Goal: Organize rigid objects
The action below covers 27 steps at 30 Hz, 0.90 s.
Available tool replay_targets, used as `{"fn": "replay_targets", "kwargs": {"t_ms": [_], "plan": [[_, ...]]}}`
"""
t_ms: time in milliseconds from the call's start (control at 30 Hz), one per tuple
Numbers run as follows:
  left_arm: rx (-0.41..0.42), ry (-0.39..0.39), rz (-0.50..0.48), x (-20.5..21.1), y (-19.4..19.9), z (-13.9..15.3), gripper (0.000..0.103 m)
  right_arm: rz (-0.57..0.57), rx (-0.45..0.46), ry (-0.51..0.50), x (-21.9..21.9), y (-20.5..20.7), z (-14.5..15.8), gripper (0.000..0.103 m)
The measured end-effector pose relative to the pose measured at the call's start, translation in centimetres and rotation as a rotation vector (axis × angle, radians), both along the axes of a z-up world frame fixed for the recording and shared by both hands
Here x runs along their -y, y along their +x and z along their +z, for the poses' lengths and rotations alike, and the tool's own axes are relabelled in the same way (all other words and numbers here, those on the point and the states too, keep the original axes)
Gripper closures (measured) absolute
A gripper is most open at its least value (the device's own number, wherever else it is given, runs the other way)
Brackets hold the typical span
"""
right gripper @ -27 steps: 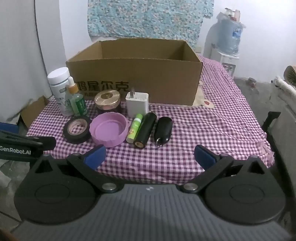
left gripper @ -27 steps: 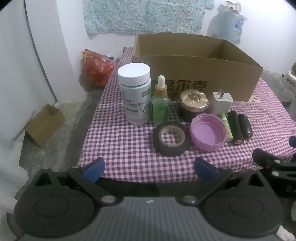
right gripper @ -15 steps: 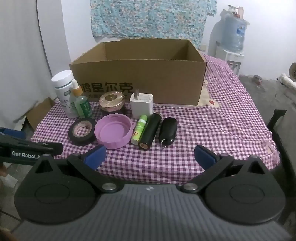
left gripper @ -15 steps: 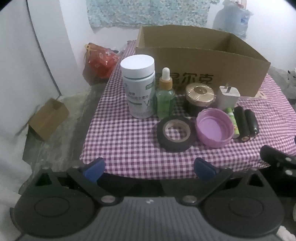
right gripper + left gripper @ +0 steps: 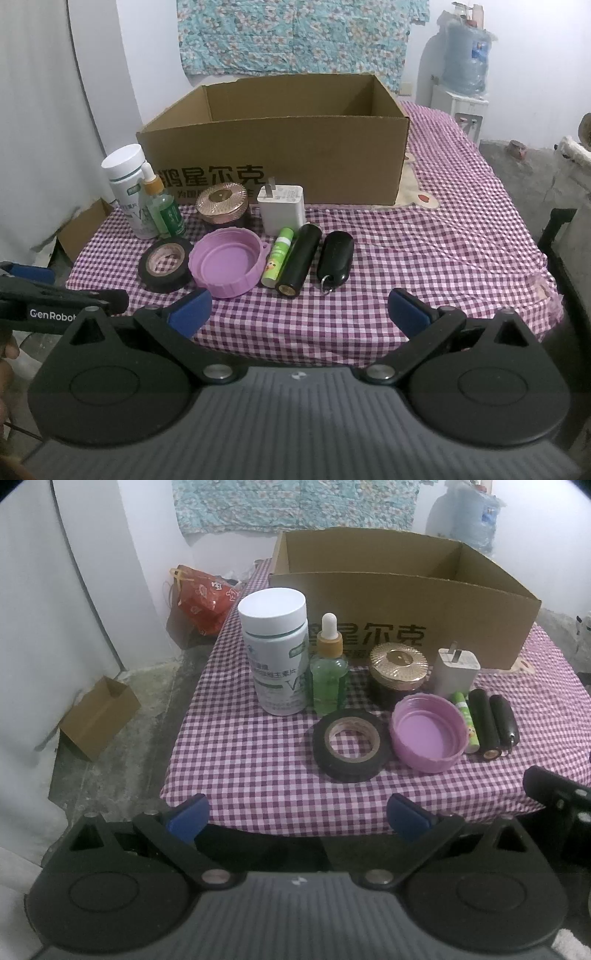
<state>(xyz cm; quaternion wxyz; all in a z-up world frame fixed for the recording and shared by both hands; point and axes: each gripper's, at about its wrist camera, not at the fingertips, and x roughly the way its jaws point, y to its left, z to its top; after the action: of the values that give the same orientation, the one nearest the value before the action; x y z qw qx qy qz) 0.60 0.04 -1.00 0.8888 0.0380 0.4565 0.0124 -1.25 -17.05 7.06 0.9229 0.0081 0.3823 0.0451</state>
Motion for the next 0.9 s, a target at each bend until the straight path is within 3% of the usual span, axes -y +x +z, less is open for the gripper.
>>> {"fn": "replay_targets", "kwargs": {"t_ms": [900], "plan": [[-0.011, 0.028, 0.006, 0.2, 0.07, 0.13, 0.0, 0.005, 0.012, 0.014, 0.1, -0.07, 0.11, 0.001]]}}
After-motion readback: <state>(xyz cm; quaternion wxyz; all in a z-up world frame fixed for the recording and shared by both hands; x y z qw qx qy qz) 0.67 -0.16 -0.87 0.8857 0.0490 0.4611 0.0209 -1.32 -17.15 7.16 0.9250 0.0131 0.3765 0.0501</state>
